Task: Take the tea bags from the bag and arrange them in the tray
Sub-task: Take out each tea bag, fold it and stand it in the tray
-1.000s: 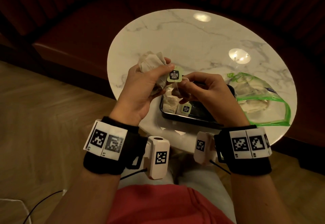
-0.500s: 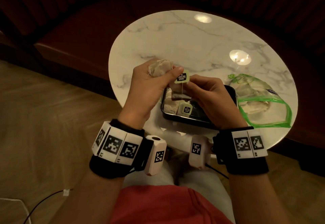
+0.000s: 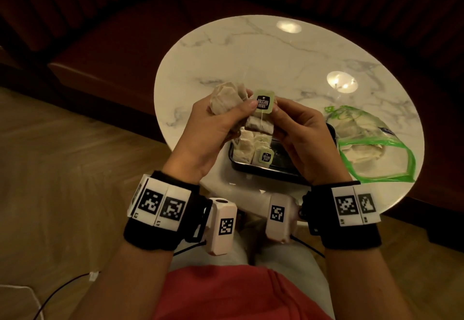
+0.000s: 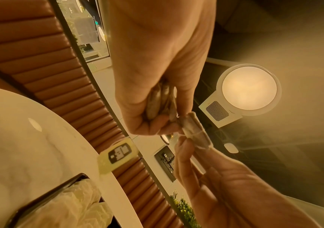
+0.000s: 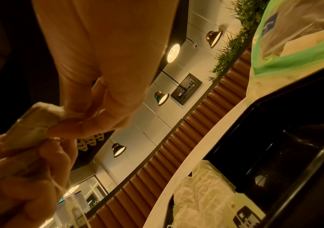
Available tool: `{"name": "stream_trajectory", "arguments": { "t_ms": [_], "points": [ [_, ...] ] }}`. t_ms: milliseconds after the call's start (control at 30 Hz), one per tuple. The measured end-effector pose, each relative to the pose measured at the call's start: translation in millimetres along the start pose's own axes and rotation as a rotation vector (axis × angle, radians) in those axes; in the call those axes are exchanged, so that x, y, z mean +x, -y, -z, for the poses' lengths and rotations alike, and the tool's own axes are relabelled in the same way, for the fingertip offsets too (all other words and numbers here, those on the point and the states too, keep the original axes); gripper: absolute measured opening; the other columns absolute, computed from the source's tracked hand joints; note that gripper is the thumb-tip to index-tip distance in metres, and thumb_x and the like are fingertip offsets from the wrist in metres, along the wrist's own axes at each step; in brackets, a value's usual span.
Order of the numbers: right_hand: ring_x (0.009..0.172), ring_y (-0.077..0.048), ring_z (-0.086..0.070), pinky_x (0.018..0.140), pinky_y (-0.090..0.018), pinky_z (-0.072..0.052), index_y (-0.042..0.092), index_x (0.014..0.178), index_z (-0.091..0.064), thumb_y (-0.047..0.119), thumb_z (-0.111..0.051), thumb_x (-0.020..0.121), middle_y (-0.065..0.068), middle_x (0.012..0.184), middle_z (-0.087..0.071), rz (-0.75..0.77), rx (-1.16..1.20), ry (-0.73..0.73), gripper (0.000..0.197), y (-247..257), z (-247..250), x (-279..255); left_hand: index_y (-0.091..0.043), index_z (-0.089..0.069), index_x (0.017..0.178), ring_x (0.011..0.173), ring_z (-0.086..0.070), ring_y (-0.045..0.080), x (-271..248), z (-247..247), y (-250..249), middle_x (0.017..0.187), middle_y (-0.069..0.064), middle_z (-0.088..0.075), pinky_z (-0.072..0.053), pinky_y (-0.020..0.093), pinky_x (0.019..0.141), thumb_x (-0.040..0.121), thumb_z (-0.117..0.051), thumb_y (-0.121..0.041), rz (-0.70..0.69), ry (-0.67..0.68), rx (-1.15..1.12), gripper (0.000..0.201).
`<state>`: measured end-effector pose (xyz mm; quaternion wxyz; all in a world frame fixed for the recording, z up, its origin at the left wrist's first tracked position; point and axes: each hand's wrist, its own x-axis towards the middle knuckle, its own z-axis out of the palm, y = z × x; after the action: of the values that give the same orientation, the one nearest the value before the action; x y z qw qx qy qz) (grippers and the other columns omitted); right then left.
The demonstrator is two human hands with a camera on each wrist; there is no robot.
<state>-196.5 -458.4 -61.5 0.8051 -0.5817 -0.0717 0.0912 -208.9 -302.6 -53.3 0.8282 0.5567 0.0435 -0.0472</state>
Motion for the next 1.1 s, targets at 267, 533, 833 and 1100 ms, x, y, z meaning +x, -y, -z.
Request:
{"name": "stream_trajectory", "arguments": {
  "t_ms": [267,533,833,1100],
  "points": [
    [0.069,-0.015,-0.064,0.061,-0.025,-0.056,0.013,0.106,-0.063,0.02,-0.057,0.094,-0.01,0.094,-0.066,0.025,-0.132,-0.111,0.015,8.7,3.4,-0.4,-0.002,-0.064,0.101,0.087,-0.067,0.024,4.2,4.4,4.7,0.096,0.018,-0.067,-0.056,0.028,0.071,0.085,-0.067,0.004,-0.116,0.025,0.063,0.018],
    [0.079,-0.016,-0.069,0.065,-0.025,-0.055,0.009,0.098,-0.07,0.014,-0.063,0.092,-0.004,0.091,-0.073,0.1,-0.32,-0.144,0.01,7.9,6.6,-1.3,0.001,-0.063,0.103,0.075,-0.069,0.017,3.4,4.7,15.0,0.083,0.011,-0.07,-0.051,0.02,0.065,0.082,-0.072,-0.002,-0.126,0.11,0.122,0.023],
    [0.078,-0.015,-0.068,0.063,-0.022,-0.054,0.012,0.096,-0.07,0.017,-0.062,0.093,-0.002,0.087,-0.073,-0.004,-0.317,-0.175,0.009,0.8,12.6,-0.1,-0.008,-0.066,0.096,0.088,-0.069,0.022,6.3,10.5,33.8,0.09,0.009,-0.071,-0.057,0.035,0.081,0.077,-0.074,0.001,-0.056,0.168,0.177,0.023],
    [0.082,-0.026,-0.068,0.078,-0.043,-0.055,0.015,0.096,-0.069,0.019,-0.065,0.091,-0.005,0.089,-0.073,-0.037,-0.269,-0.218,0.008,-4.8,31.1,1.7,-0.012,-0.068,0.086,0.071,-0.064,0.011,11.4,14.2,40.2,0.076,0.001,-0.069,-0.055,0.024,0.064,0.084,-0.073,-0.015,0.008,-0.028,0.16,0.006]
  ]
}}
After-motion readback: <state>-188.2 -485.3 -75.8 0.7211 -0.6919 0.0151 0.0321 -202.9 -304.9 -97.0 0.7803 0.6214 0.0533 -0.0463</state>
